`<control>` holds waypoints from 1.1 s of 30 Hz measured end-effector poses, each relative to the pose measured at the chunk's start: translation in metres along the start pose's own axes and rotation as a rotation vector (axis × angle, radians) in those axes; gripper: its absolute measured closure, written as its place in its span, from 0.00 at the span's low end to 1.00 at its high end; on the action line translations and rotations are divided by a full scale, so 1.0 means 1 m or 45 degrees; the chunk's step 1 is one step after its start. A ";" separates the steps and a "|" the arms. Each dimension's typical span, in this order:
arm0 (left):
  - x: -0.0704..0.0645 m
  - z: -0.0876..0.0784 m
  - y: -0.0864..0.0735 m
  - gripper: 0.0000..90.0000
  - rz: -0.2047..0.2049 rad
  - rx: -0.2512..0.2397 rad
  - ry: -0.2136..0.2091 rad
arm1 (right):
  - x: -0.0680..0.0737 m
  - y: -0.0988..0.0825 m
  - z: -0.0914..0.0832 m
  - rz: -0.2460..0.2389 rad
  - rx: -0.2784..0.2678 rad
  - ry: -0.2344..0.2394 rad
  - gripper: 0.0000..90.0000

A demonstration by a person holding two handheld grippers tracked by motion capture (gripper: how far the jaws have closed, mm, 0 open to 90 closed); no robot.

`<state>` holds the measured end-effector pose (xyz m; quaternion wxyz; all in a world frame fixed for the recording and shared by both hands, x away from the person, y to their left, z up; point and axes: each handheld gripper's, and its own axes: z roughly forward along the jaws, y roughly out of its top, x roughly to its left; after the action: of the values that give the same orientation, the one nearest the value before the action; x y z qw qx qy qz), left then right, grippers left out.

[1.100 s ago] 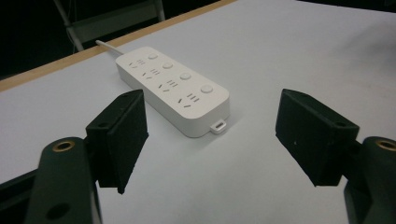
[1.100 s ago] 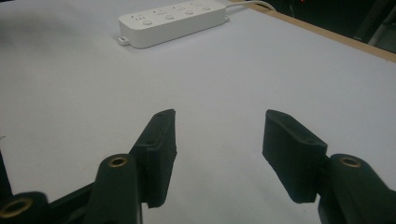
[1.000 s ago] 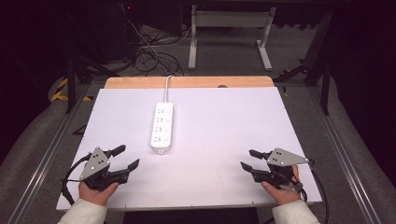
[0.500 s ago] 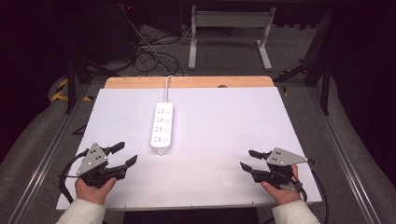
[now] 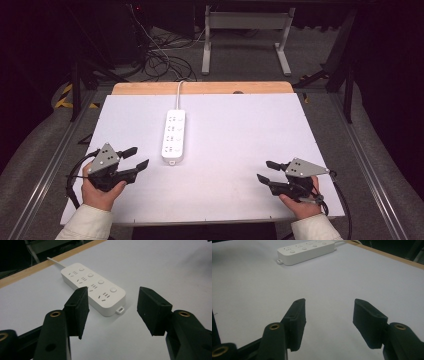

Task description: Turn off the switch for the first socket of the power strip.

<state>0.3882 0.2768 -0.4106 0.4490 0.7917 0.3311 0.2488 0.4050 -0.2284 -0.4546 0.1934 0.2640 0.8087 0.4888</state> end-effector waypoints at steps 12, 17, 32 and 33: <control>0.009 0.016 0.025 0.53 0.035 0.023 0.021 | 0.000 0.000 0.000 0.003 -0.004 0.009 0.49; 0.015 0.021 0.035 0.54 0.009 0.026 -0.016 | -0.001 0.000 0.000 0.003 -0.005 0.012 0.49; 0.022 0.042 0.058 0.56 0.043 0.044 -0.022 | -0.001 0.000 0.000 0.001 -0.012 0.014 0.47; 0.022 0.043 0.059 0.57 0.052 0.049 -0.017 | -0.001 0.000 0.000 0.002 -0.012 0.015 0.47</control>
<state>0.4504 0.2474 -0.3768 0.4305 0.8085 0.3167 0.2464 0.4059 -0.2295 -0.4547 0.1895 0.2610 0.8072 0.4944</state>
